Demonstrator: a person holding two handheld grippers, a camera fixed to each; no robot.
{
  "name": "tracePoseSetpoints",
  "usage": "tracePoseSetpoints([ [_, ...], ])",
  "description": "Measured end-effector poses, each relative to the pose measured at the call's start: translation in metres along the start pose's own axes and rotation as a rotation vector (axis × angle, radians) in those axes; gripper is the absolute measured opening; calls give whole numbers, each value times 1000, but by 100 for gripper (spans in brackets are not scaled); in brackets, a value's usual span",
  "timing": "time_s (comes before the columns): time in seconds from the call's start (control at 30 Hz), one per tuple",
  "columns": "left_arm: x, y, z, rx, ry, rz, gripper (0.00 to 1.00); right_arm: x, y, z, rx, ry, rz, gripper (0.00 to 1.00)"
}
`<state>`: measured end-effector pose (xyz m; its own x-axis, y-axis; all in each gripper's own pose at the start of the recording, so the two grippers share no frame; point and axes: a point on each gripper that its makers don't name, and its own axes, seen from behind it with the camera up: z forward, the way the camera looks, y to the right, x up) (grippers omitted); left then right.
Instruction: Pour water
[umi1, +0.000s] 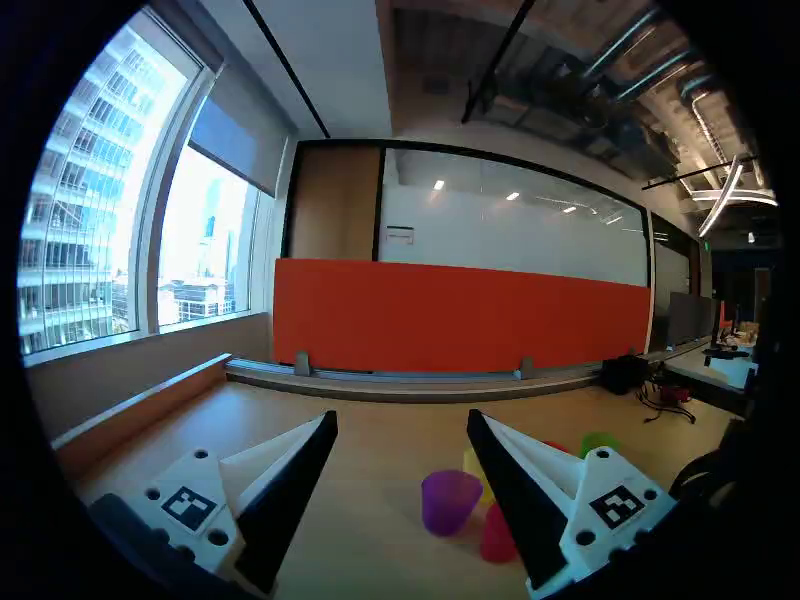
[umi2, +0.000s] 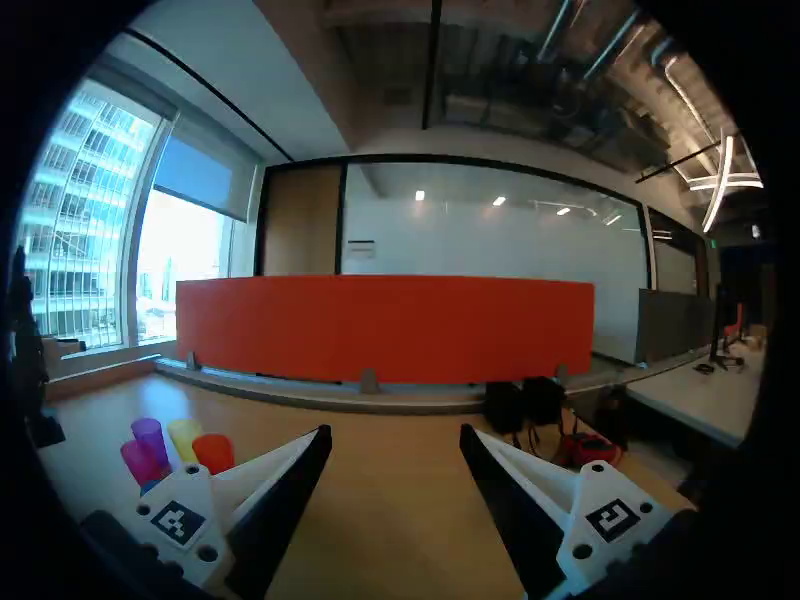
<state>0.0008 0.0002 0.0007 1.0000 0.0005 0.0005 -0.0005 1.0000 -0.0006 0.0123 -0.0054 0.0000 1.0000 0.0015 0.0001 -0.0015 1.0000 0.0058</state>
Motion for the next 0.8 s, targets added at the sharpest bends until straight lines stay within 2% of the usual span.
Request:
tracePoseSetpoints([
  [0.1,9,2,7,-8,-6,5,96,18,-2,3,5,5,8,99],
  [0.47,59,22,18,-84,-18,6,96,81,-4,10,18,16,15,99],
  [0.8,101,22,21,-109,-10,-5,96,124,-10,14,51,31,11,99],
])
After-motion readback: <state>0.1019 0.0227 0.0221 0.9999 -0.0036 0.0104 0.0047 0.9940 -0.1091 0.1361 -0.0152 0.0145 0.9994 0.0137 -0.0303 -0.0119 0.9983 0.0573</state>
